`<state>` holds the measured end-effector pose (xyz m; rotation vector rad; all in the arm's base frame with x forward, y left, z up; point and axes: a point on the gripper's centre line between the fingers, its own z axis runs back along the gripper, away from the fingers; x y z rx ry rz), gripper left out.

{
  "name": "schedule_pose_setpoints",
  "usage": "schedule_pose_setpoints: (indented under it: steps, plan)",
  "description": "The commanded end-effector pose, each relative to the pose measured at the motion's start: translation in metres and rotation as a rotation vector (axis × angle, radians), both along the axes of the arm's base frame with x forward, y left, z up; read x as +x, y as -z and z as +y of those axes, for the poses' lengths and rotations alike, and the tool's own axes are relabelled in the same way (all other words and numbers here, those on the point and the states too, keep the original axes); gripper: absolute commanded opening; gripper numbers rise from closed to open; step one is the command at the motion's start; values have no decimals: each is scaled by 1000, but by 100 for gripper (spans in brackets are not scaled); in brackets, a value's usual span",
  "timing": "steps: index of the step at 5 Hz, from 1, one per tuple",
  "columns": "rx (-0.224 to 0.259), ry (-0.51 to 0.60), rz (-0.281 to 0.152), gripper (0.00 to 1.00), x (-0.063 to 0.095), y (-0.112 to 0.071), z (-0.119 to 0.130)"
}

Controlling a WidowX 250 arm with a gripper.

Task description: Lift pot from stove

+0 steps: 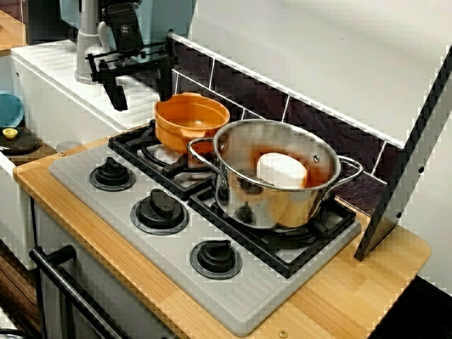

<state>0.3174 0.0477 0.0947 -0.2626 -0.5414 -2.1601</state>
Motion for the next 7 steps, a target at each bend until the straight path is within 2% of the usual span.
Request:
schedule_pose_setpoints:
  steps: [1, 3, 4, 7]
  plan:
    - [12, 36, -78, 100, 8, -17, -29]
    - [84, 73, -53, 100, 12, 1, -32]
    - [107, 81, -49, 0, 11, 8, -30]
    - [138, 86, -60, 0, 5, 18, -26]
